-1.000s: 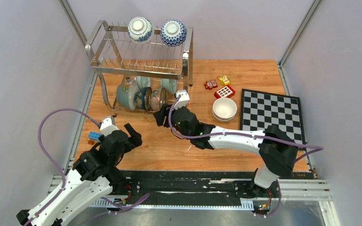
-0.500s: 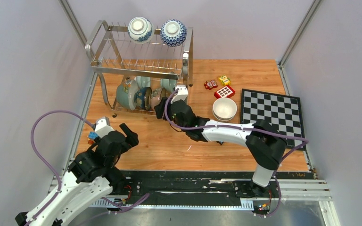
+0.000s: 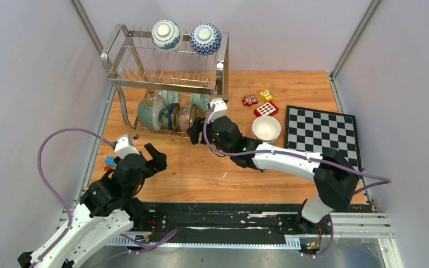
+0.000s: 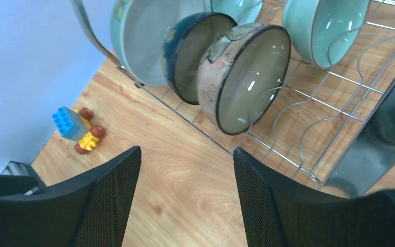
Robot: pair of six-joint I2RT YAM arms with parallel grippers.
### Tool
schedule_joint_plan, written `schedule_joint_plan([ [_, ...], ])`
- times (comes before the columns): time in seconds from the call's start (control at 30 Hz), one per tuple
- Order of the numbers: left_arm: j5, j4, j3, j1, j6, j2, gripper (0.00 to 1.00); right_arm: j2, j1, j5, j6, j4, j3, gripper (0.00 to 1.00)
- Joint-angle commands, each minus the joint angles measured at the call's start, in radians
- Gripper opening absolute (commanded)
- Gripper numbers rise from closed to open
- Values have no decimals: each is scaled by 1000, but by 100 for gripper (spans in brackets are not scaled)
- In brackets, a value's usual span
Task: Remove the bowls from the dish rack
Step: Adjust the dish rack at the center of the board.
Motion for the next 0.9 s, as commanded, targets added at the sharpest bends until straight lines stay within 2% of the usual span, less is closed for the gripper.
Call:
schedule_joint_plan([
  [0.0,25,9,45,5,11,19,100,69,-45,-21,-18,-81,41,69],
  [0.17,29,-24,50,5,7,0,100,78,-106,-25,43,-90,3,68],
  [0.37,42,-14,20,5,-4,-26,100,62,-149,-49,41,-136,-7,67],
  [0.67,59,35,3,5,5,11,100,-50,-155,-79,-82,-264,-1,69],
  [0.87,68,63,-5,5,15,31,100,-157,-145,-12,-137,-329,-75,71],
])
